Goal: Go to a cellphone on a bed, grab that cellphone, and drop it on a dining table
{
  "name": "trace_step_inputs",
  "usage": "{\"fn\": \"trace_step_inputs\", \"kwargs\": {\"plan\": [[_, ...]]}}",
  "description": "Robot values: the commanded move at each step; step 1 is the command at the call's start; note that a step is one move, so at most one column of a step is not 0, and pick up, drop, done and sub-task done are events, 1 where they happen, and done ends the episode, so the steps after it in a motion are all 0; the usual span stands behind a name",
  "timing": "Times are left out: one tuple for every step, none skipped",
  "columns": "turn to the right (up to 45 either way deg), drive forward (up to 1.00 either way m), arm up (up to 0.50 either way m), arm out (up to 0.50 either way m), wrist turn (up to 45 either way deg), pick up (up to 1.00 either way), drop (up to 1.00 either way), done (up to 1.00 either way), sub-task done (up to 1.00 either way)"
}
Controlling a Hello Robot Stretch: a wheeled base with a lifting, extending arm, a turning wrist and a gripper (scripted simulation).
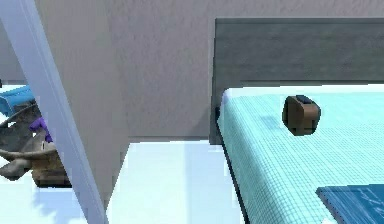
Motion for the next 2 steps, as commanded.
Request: {"fn": "trace_step_inputs", "kwargs": {"plan": [[0.0, 0.00, 0.00, -0.26, 0.0, 0.00, 0.00, 0.00, 0.00], [-45.0, 0.00, 0.00, 0.00, 0.0, 0.00, 0.00, 0.00, 0.00]]}}
